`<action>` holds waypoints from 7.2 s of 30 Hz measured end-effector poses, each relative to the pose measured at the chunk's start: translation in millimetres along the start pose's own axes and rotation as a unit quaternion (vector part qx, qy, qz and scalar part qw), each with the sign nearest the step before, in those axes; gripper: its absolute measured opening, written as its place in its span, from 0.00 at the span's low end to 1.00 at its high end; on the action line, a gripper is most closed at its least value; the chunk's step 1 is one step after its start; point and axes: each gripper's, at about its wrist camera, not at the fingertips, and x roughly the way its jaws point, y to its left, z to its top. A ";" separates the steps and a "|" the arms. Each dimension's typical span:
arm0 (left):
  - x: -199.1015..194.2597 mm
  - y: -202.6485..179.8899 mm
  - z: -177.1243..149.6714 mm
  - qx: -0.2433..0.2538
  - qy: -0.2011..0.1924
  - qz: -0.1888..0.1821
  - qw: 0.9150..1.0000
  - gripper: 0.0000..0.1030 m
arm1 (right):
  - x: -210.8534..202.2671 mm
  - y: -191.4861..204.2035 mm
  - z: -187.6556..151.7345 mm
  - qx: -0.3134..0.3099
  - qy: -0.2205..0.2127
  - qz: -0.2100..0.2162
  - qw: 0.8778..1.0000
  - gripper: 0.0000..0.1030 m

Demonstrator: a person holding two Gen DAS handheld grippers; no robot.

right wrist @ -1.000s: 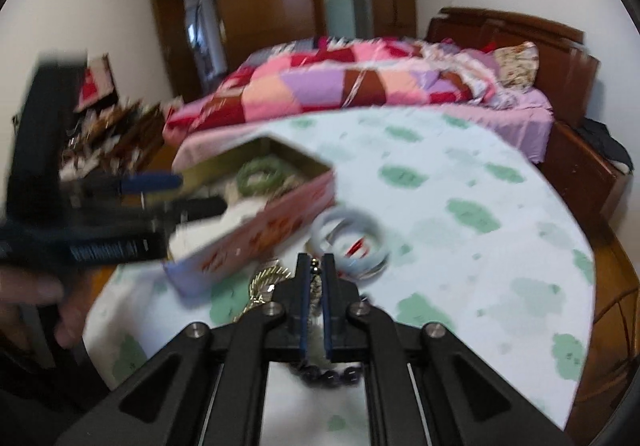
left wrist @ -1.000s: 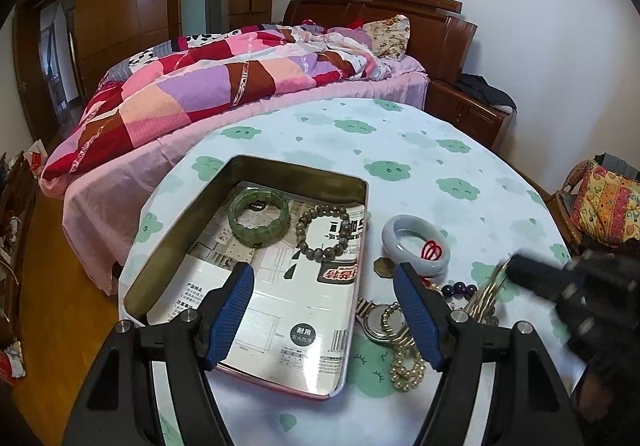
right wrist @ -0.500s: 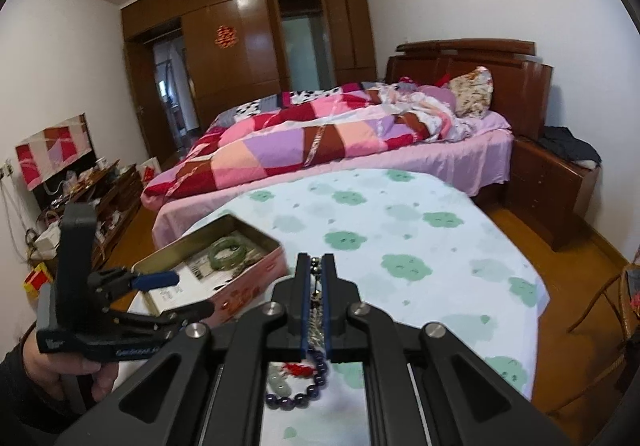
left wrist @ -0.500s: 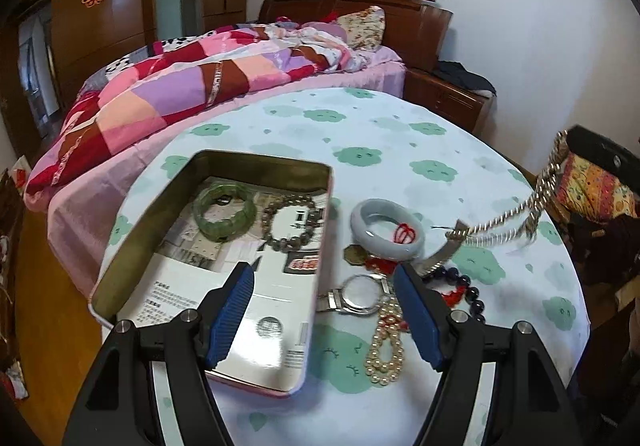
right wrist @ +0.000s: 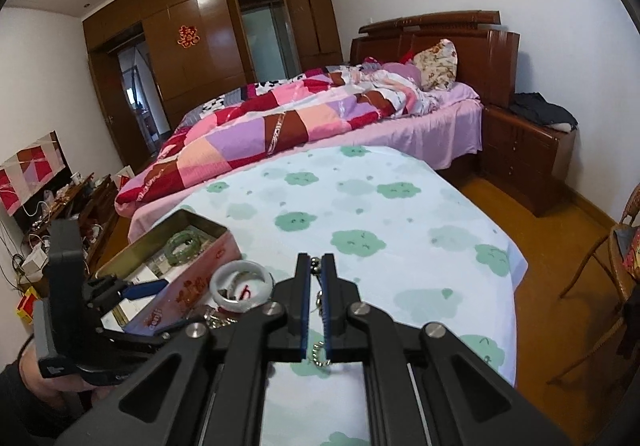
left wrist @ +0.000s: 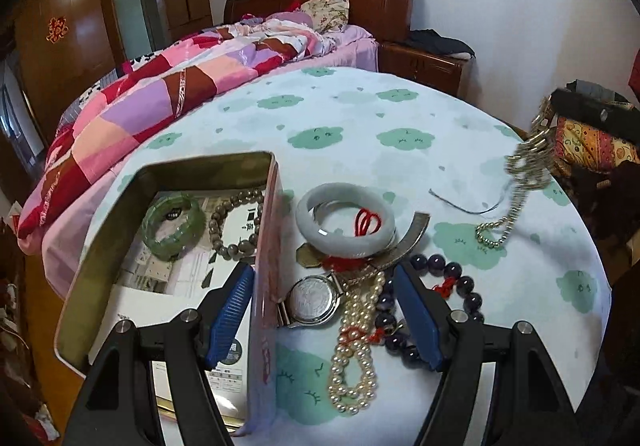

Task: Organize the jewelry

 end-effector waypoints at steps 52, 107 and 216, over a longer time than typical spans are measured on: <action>-102.5 59.3 72.4 -0.042 -0.130 -0.051 0.989 0.02 | -7.2 57.9 37.0 -0.055 -0.022 0.067 0.996 0.07; -22.0 153.3 31.2 -0.117 -0.055 -0.003 0.992 0.02 | 117.1 186.1 43.5 -0.156 0.081 0.126 0.976 0.07; 36.2 -22.7 39.0 0.014 0.024 -0.050 0.998 0.00 | 75.5 7.7 -18.7 -0.050 0.073 -0.014 0.996 0.15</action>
